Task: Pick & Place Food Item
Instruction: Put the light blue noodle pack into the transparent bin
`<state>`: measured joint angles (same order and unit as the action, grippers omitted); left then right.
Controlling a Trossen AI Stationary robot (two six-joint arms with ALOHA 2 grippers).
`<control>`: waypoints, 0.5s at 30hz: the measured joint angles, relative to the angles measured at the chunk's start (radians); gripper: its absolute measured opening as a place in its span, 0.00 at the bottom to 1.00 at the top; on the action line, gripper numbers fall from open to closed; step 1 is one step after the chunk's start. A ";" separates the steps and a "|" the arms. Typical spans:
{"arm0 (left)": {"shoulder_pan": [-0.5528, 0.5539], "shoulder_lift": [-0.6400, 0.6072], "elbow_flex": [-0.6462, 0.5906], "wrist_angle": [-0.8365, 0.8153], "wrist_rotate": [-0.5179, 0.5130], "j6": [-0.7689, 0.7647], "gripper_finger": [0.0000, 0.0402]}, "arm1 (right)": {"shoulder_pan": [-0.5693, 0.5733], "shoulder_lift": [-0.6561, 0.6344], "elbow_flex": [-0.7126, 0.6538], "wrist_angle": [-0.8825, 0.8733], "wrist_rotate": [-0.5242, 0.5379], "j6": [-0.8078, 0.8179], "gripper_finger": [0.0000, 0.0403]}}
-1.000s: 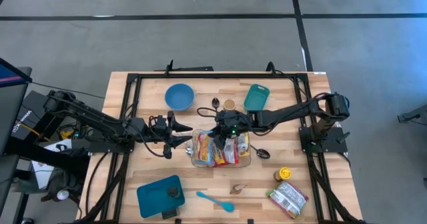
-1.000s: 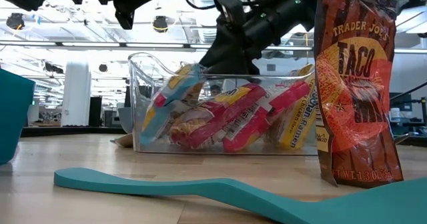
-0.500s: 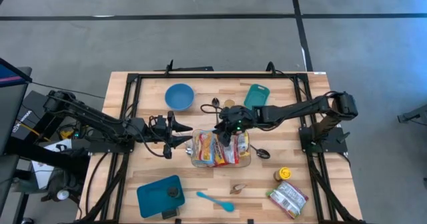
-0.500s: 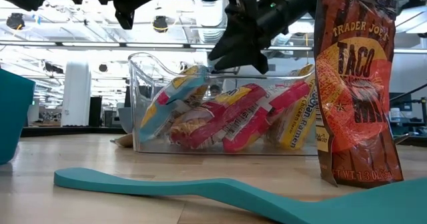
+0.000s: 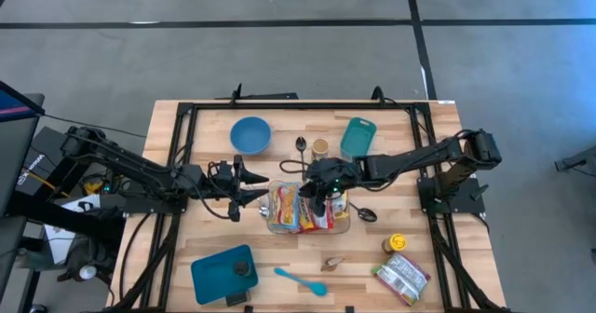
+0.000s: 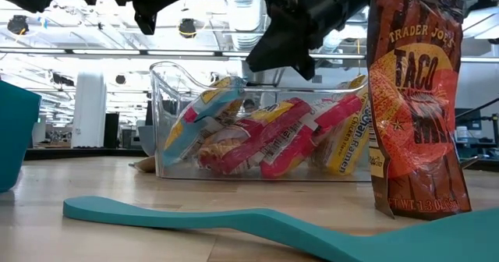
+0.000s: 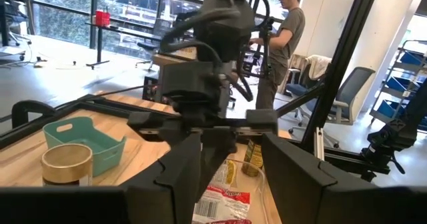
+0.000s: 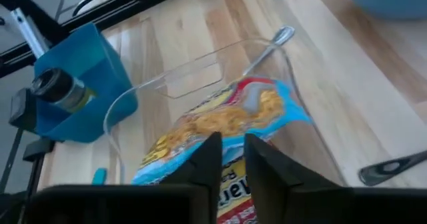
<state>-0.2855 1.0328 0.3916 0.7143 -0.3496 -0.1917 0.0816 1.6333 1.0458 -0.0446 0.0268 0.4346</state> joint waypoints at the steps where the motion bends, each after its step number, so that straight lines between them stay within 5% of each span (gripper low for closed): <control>1: 0.000 0.000 0.000 0.000 0.000 0.000 0.38 | 0.003 0.001 0.000 0.006 0.005 -0.001 0.10; 4: 0.000 0.000 0.000 0.000 0.000 0.000 0.38 | 0.002 0.022 0.000 0.040 0.023 -0.010 0.02; 15: 0.000 0.000 0.000 -0.001 0.001 0.000 0.38 | -0.052 0.088 -0.002 0.102 0.023 -0.027 0.01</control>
<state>-0.2855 1.0332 0.3916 0.7132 -0.3489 -0.1917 0.0292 1.7210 1.0443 0.0575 0.0499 0.4076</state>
